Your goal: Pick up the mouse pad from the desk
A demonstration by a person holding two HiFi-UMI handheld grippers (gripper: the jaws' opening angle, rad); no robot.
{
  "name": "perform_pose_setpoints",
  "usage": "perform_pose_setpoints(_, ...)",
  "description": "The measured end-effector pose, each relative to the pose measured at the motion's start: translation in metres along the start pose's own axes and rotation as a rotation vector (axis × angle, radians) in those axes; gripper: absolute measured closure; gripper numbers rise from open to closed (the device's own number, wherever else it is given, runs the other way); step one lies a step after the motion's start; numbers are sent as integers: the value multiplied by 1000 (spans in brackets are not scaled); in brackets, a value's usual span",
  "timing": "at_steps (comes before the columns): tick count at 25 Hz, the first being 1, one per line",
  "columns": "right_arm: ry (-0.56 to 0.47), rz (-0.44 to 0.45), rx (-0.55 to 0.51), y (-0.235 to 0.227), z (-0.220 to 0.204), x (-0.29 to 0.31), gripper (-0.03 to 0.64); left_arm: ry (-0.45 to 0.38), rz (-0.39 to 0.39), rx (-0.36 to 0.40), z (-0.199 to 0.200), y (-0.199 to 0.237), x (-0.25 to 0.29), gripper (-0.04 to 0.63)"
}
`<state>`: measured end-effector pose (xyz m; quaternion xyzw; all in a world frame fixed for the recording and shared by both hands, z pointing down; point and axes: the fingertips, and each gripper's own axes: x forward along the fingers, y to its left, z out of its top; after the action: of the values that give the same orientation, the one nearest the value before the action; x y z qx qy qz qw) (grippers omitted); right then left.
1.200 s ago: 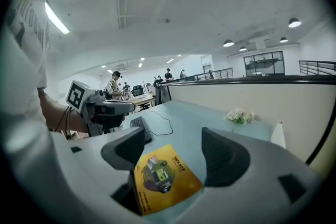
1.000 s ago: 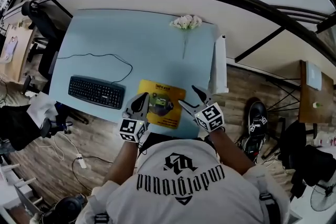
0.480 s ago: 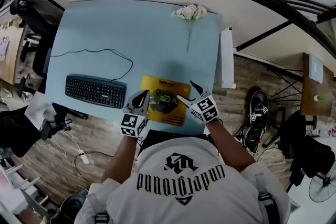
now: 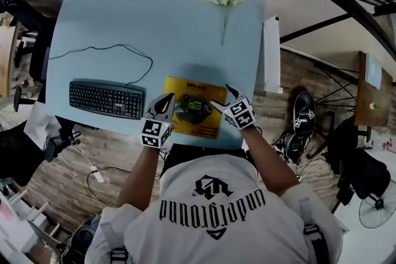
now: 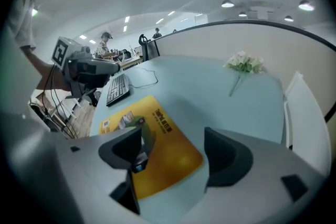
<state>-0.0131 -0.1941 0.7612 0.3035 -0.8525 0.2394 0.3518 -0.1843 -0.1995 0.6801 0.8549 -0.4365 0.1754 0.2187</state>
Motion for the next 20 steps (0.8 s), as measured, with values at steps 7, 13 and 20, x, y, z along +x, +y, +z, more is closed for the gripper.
perform_pose_setpoints(7, 128, -3, -22, -11, -42, 35, 239, 53, -15, -16, -22, 5, 13, 588)
perform_pose_setpoints(13, 189, -35, -77, -17, -55, 43, 221, 76, -24, -20, -31, 6, 22, 588)
perform_pose_setpoints(20, 177, -55, -122, -13, -56, 43, 266, 79, -33, -33, -30, 7, 31, 588)
